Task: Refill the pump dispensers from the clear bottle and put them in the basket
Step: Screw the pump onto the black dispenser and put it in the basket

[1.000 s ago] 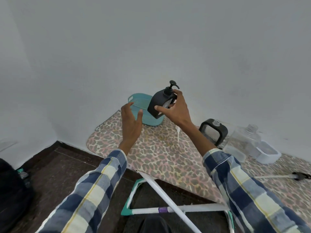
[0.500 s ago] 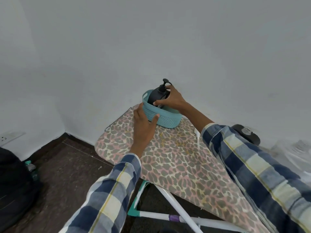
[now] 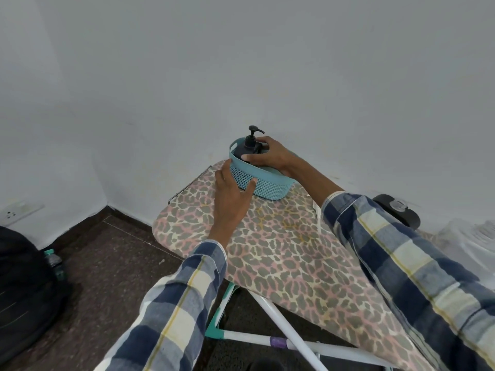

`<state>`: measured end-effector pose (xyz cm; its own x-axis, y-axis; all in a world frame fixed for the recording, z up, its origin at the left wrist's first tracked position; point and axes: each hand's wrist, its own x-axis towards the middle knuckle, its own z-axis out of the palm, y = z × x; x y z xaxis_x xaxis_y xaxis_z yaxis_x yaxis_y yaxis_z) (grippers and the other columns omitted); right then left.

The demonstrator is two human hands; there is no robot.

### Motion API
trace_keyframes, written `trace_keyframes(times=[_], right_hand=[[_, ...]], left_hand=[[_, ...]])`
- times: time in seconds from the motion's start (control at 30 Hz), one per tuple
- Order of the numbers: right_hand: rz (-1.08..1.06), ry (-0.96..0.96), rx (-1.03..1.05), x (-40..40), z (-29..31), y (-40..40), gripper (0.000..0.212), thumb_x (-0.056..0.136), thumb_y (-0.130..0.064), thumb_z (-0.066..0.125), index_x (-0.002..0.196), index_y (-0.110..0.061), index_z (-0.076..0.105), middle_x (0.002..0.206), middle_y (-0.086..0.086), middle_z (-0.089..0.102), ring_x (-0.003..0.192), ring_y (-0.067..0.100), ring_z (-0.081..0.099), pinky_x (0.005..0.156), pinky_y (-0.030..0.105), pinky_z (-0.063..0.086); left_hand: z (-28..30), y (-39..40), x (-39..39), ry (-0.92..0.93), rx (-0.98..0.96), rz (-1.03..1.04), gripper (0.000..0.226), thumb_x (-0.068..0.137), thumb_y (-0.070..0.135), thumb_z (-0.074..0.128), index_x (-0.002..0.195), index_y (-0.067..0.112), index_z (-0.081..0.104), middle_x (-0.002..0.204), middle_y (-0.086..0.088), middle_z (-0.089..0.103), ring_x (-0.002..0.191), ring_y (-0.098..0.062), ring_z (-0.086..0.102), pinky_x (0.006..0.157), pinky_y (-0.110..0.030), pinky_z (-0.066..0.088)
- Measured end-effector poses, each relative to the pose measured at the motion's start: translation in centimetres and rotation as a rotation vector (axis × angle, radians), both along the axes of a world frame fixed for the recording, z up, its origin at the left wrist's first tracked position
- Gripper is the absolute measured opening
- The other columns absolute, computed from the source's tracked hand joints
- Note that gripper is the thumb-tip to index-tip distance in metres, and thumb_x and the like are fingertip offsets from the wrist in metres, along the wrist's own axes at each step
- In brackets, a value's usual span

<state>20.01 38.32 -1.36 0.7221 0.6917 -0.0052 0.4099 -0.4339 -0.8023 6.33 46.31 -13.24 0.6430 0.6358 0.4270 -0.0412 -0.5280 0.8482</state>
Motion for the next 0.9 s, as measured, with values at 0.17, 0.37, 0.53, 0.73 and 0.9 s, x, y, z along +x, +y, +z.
trace_keyframes(times=[0.17, 0.37, 0.53, 0.73, 0.9], right_hand=[[-0.126, -0.292, 0.031, -3.2, 0.8, -3.5, 0.063, 0.097, -0.026, 0.077, 0.152, -0.013, 0.049, 0.147, 0.005, 0.053, 0.121, 0.018, 0.057, 0.092, 0.032, 0.046], [-0.214, -0.467, 0.195, -8.3, 0.3, -11.7, 0.032, 0.102, -0.005, 0.060, 0.133, -0.009, 0.061, 0.136, 0.008, 0.062, 0.110, 0.018, 0.064, 0.094, 0.028, 0.054], [-0.269, -0.564, 0.272, -12.3, -1.2, -19.4, 0.026, 0.102, -0.002, 0.056, 0.126, -0.011, 0.063, 0.128, 0.005, 0.065, 0.103, 0.013, 0.065, 0.083, 0.009, 0.049], [-0.325, -0.706, 0.328, -16.5, -3.7, -27.7, 0.021, 0.103, -0.005, 0.056, 0.119, -0.017, 0.063, 0.114, -0.003, 0.064, 0.096, 0.009, 0.063, 0.079, 0.023, 0.055], [-0.558, -0.952, 0.418, -18.2, -5.8, -34.2, 0.014, 0.101, -0.002, 0.061, 0.114, -0.007, 0.059, 0.102, 0.003, 0.057, 0.079, 0.012, 0.053, 0.063, 0.027, 0.047]], left_hand=[[0.5, -0.2, -0.4, 0.028, 0.000, -0.015, 0.079, 0.101, 0.040, 0.071, 0.162, 0.015, 0.029, 0.157, -0.010, 0.037, 0.141, -0.030, 0.045, 0.107, -0.040, 0.042], [1.2, -1.8, -1.4, 0.040, 0.016, 0.044, 0.074, 0.101, 0.029, 0.070, 0.159, 0.012, 0.027, 0.158, -0.013, 0.035, 0.139, -0.034, 0.049, 0.110, -0.047, 0.048], [1.8, -7.4, -2.8, -0.034, 0.004, 0.117, 0.059, 0.097, 0.016, 0.066, 0.148, 0.015, 0.038, 0.141, -0.011, 0.048, 0.121, -0.029, 0.056, 0.102, -0.053, 0.053], [2.5, -16.5, -2.8, -0.094, 0.173, -0.043, 0.042, 0.093, 0.013, 0.067, 0.132, 0.015, 0.049, 0.115, -0.004, 0.050, 0.108, -0.027, 0.051, 0.096, -0.052, 0.050], [2.8, -23.0, -0.9, 0.003, 0.194, -0.248, 0.051, 0.098, 0.018, 0.072, 0.142, 0.012, 0.048, 0.133, -0.009, 0.052, 0.118, -0.026, 0.054, 0.105, -0.050, 0.049]])
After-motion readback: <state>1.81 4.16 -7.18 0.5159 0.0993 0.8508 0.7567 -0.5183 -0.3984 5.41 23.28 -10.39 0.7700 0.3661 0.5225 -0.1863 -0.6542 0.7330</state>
